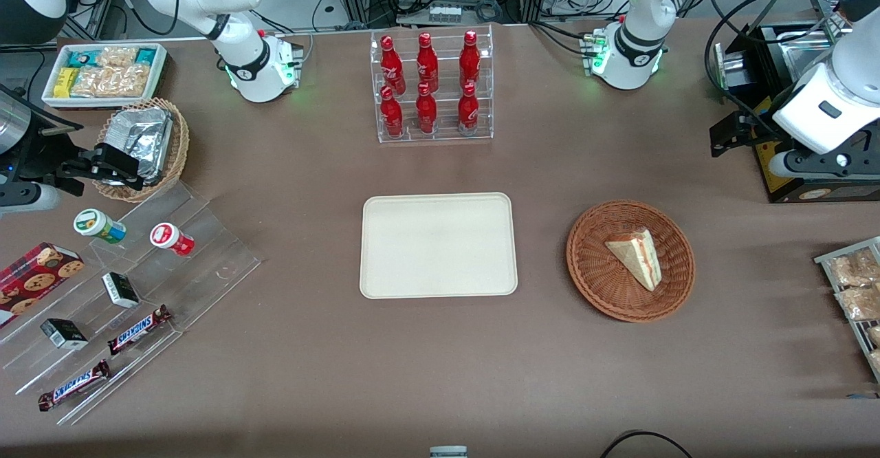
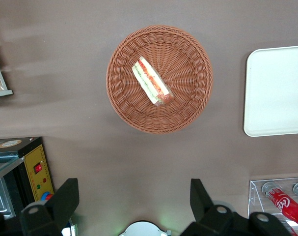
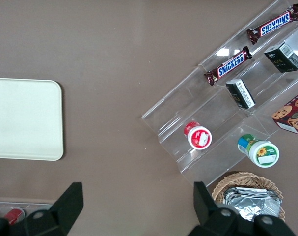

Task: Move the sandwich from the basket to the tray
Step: 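Move the left gripper over the wrapped sandwich in the wicker basket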

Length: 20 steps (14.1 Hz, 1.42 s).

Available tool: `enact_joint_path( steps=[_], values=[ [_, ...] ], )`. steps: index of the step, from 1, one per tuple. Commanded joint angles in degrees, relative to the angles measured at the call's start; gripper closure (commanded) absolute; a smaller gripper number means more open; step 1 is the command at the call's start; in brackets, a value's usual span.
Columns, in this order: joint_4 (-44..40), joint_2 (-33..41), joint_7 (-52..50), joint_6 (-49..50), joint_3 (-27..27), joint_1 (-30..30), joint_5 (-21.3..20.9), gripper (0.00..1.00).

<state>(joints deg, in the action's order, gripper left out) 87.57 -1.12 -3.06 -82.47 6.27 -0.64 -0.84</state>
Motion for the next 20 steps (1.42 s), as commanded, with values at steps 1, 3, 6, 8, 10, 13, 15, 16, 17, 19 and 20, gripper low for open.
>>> enact_joint_path(
  steps=[1,3,6,8,10,13,15,16,17,19,20],
  values=[
    [0.32,0.68,1.04,-0.76,0.24,0.38,-0.39,0.0],
    [0.76,0.59,0.69,-0.76,0.33,0.38,-0.57,0.0],
    [4.69,0.94,-0.28,-5.04,0.06,0.47,-0.31,0.0],
    [12.15,2.6,-4.04,-12.23,0.15,0.47,-0.04,0.0],
    [19.97,4.88,-5.11,-19.79,0.15,0.47,-0.04,0.0],
    [31.22,8.67,-7.91,-30.86,0.15,0.38,0.05,0.0],
    [36.6,9.03,-13.17,-37.99,1.02,0.29,0.05,0.0],
    [38.01,8.68,-16.07,-39.94,1.73,0.29,0.05,0.0],
    [38.72,8.42,-18.19,-41.35,1.82,0.29,-0.04,0.0],
    [40.04,7.8,-23.45,-44.34,2.61,0.2,-0.3,0.0],
    [40.66,7.28,-26.01,-45.83,2.96,0.2,-0.65,0.0]
  ],
)
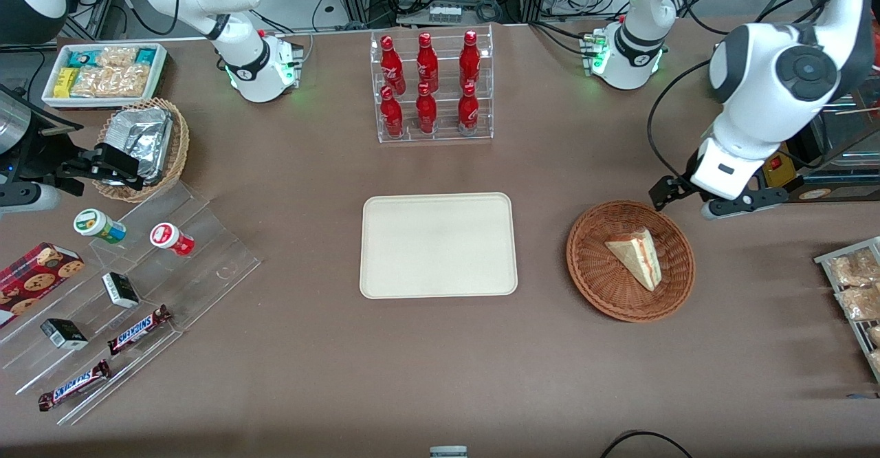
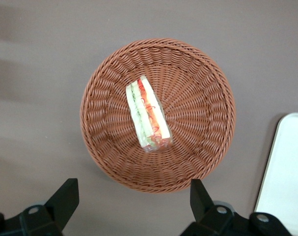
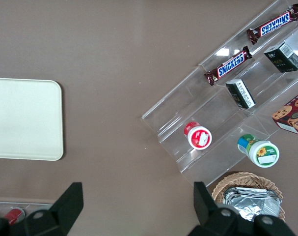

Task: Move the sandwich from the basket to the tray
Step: 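Move the left gripper over the wrapped sandwich in the wicker basket, then lower the left gripper and close it on the sandwich's upright edge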

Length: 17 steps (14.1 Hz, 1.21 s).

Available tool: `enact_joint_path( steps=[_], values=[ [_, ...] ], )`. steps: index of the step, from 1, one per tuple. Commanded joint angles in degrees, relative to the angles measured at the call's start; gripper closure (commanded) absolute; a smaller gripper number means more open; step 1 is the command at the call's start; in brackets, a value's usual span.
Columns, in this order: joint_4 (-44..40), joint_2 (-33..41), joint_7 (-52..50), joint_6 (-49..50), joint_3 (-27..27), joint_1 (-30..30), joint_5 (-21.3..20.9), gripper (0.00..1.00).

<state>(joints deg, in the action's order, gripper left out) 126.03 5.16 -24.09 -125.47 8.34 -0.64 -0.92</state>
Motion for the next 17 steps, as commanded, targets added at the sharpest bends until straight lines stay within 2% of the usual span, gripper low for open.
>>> enact_joint_path(
  steps=[1,8,13,17],
  values=[
    [2.89,0.38,-5.95,-4.32,1.32,0.2,-0.66,0.0],
    [7.03,-6.29,-9.57,-16.01,1.15,0.47,-0.75,0.0],
    [6.94,-11.83,-10.36,-19.88,0.98,1.79,-0.75,0.0],
    [8.08,-13.6,-12.46,-23.93,0.97,2.31,-0.75,0.0]
  ],
)
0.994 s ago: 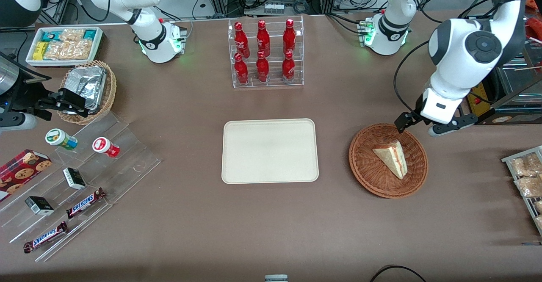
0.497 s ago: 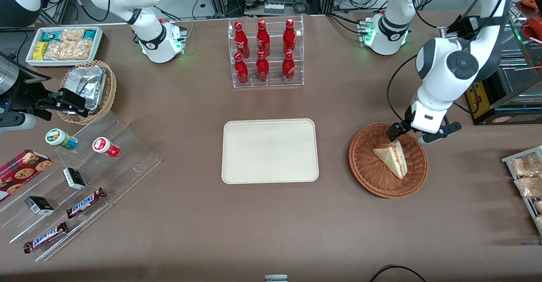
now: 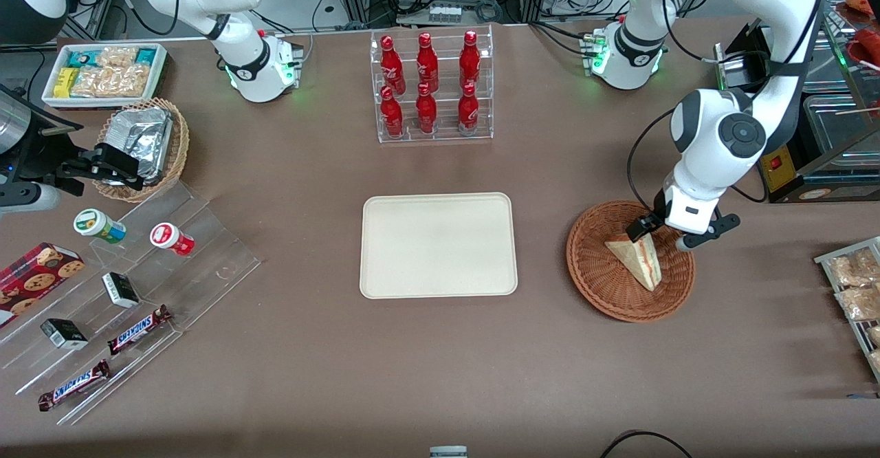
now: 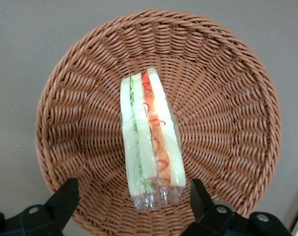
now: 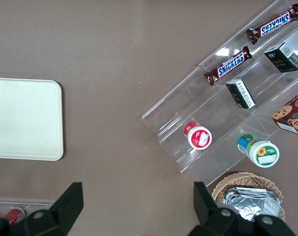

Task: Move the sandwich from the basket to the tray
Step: 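Lower the left gripper and close it on the sandwich's upright edge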

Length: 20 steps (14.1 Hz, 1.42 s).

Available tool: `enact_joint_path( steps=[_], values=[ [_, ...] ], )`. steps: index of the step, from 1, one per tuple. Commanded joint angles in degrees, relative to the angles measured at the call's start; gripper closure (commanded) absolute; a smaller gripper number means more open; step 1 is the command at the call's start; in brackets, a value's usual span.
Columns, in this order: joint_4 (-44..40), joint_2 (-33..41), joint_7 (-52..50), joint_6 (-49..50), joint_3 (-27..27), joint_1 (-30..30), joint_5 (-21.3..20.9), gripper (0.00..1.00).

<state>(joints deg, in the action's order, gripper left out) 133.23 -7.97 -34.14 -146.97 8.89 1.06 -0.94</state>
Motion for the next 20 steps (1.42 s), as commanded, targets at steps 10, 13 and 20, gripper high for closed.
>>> enact_joint_path(
  steps=[10,13,20],
  values=[
    [2.83,-2.75,-9.19,-10.0,0.51,0.61,-0.82,1.0],
    [2.48,-1.96,-9.1,-9.56,0.6,0.61,-0.82,1.0],
    [-6.46,1.91,-5.15,10.07,4.46,0.52,-3.35,1.0]
  ],
)
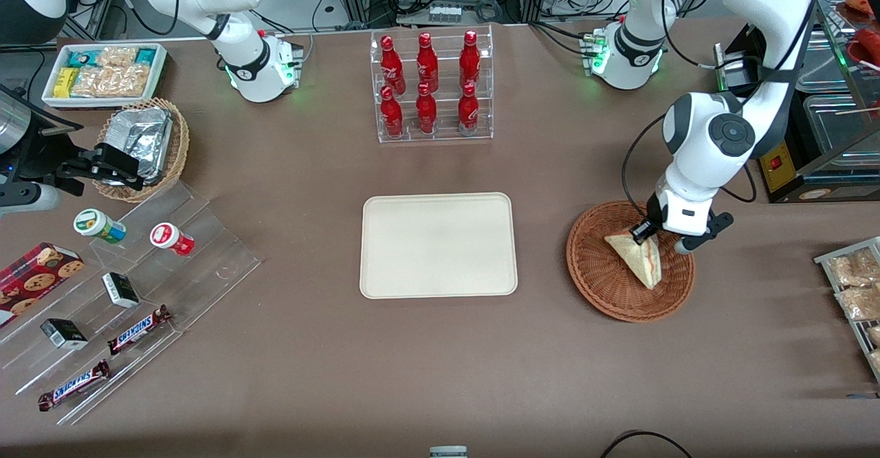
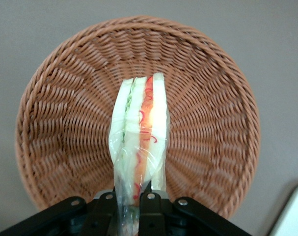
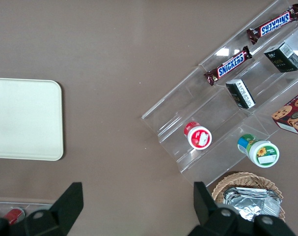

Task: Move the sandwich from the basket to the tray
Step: 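Lower the left gripper and close it on the sandwich's upright edge, then lift the sandwich and carry it with the left gripper over the tray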

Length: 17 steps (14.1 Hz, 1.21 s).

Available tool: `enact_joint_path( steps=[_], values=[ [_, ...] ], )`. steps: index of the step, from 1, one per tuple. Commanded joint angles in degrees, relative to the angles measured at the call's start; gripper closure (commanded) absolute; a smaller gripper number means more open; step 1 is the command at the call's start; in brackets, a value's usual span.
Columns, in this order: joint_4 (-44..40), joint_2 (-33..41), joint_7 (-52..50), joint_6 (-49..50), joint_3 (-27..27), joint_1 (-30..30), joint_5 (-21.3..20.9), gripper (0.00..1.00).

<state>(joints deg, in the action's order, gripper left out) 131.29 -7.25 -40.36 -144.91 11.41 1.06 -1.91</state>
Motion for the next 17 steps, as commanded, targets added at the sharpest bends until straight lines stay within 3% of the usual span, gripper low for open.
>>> enact_joint_path(
  steps=[1,3,5,7,9,12,15,17],
  values=[
    [-6.9,1.01,1.16,11.81,3.08,0.43,-4.31,1.0],
    [-10.6,0.92,1.59,18.06,5.89,0.52,-7.39,1.0],
    [-12.54,0.92,2.91,21.06,9.14,0.52,-7.67,1.0],
    [-12.81,0.92,2.91,21.25,13.01,0.52,-8.54,1.0],
    [-12.81,0.57,2.83,21.25,16.35,0.52,-12.4,1.0],
    [-14.04,-0.39,2.21,21.25,20.31,0.43,-12.94,1.0],
    [-17.11,-4.42,-1.02,21.34,24.44,0.34,-13.2,1.0],
    [-19.66,-7.85,-5.5,21.43,26.9,0.34,-16.26,1.0]
  ],
)
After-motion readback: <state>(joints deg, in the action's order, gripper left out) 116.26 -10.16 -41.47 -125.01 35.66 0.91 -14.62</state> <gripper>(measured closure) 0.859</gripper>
